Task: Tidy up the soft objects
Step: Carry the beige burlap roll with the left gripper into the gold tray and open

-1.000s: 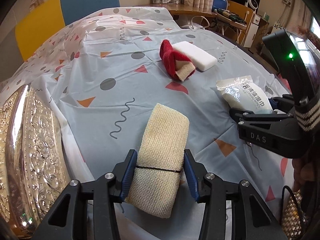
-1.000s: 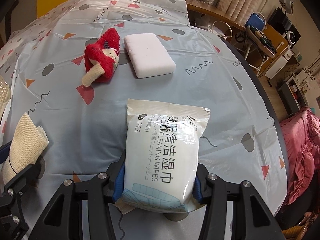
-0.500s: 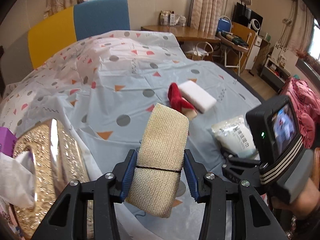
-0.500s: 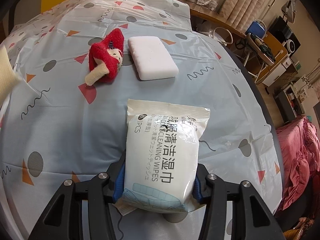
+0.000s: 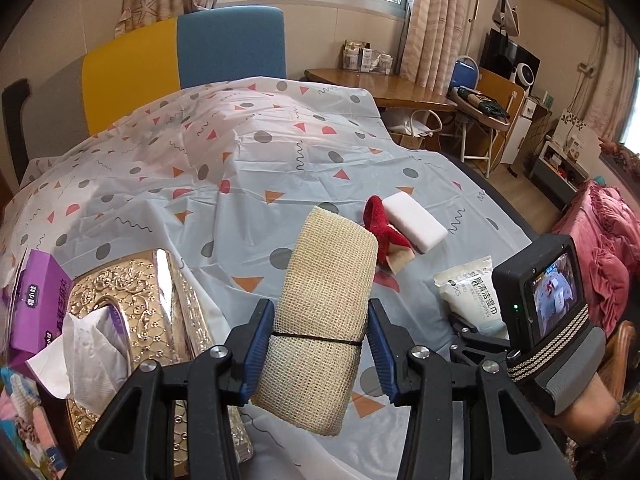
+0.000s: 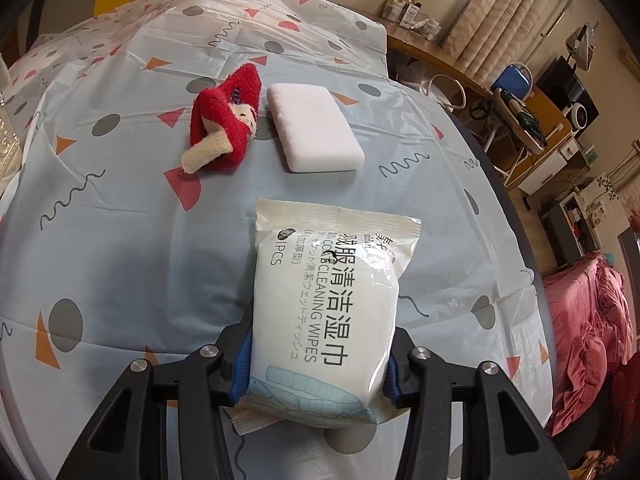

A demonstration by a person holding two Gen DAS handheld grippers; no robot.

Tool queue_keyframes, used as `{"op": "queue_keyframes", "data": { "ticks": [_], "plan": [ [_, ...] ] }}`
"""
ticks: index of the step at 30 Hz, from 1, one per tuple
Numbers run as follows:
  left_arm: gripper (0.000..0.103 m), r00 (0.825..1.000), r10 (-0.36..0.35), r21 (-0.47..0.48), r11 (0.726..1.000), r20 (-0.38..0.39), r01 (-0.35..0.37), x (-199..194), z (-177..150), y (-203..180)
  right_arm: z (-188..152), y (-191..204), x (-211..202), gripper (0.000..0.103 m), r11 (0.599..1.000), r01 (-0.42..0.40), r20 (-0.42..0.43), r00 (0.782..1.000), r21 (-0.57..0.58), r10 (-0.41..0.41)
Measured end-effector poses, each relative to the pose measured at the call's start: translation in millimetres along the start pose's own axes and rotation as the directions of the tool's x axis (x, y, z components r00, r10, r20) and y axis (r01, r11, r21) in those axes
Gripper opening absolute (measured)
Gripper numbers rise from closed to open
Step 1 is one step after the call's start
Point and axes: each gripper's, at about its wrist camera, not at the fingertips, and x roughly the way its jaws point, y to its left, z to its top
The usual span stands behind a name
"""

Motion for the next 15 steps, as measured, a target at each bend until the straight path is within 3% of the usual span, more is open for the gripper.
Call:
{"op": "queue_keyframes", "data": {
  "ticks": [9, 15],
  "plan": [
    [0.047, 0.996, 0.042, -0.087, 0.996, 0.075, -0.035, -26.7, 26.5, 38.3, 1.2, -1.5, 0.5, 0.050, 1.000, 0.005, 0.003, 1.000, -0.008, -0.005],
    [0.047, 0.985, 0.110, -0.172, 0.981, 0.134, -0.086, -56.6, 33.5, 82.1, 1.2, -0.6, 0.5, 0.050, 1.000, 0.008, 0.005, 1.000, -0.013, -0.008]
  ]
}}
